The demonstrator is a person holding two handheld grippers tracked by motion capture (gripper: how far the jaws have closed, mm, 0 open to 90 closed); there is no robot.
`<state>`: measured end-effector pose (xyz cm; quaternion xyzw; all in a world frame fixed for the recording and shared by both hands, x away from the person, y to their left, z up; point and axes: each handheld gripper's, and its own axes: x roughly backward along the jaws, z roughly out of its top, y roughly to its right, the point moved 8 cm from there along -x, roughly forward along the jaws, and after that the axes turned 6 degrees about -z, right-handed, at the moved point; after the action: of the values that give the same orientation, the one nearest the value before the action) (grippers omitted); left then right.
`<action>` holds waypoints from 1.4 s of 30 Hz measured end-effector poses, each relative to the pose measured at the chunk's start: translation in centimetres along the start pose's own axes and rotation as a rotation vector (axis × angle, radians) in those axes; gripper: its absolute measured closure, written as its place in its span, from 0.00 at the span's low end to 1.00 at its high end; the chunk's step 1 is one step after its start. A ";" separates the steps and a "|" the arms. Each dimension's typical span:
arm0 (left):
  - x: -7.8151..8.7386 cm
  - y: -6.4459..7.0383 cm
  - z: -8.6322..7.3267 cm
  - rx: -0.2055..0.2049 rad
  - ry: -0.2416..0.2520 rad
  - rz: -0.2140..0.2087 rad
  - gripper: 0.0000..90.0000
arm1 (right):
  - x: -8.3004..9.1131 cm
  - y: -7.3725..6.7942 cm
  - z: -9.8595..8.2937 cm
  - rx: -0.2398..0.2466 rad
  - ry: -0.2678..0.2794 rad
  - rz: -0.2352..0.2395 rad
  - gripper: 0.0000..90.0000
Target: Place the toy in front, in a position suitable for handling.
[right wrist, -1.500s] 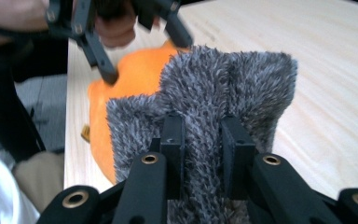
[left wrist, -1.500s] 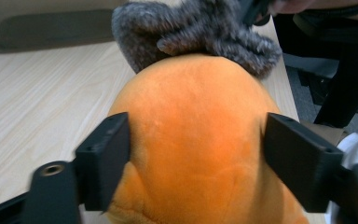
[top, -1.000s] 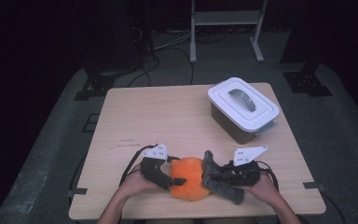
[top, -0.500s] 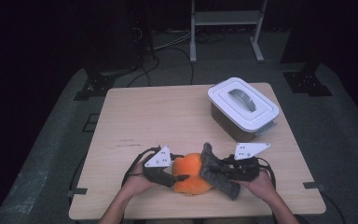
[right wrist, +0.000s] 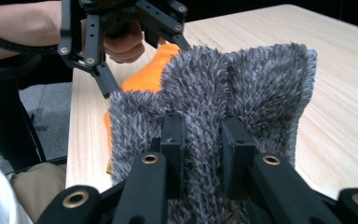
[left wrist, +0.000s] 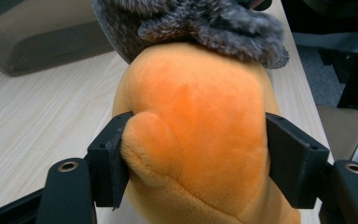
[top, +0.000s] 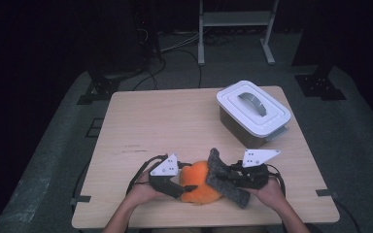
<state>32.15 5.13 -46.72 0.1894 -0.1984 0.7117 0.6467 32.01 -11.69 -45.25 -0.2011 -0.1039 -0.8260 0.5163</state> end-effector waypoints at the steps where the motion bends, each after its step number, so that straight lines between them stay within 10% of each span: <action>1: 0.0 0.0 0.0 0.002 0.002 -0.001 0.34 | 0.1 0.3 -0.2 0.002 -0.012 -0.010 0.81; 6: 0.0 0.1 0.1 0.003 0.005 0.002 0.33 | 0.9 1.5 -1.3 -0.036 -0.041 -0.049 0.81; 11: -0.3 0.4 0.5 -0.020 -0.002 0.004 0.33 | 0.9 -0.3 0.7 -0.013 0.056 -0.004 0.81; 22: -0.5 0.6 0.7 -0.019 -0.003 0.014 0.33 | 0.7 1.4 -1.2 -0.038 -0.025 -0.053 0.81; 28: -0.7 0.9 1.0 -0.043 -0.008 0.014 0.32 | 0.5 -0.9 0.9 0.010 0.045 -0.013 0.81; 36: -0.2 0.5 1.3 0.033 0.015 0.005 0.19 | 0.3 -0.5 -0.4 0.018 -0.013 -0.004 0.82; 42: -0.5 0.6 1.0 0.045 0.012 -0.019 0.30 | 0.8 -0.4 -0.1 0.013 -0.005 -0.007 0.82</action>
<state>31.59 4.13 -46.15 0.2015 -0.1764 0.7109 0.6503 31.32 -12.22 -45.01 -0.1992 -0.1113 -0.8267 0.5144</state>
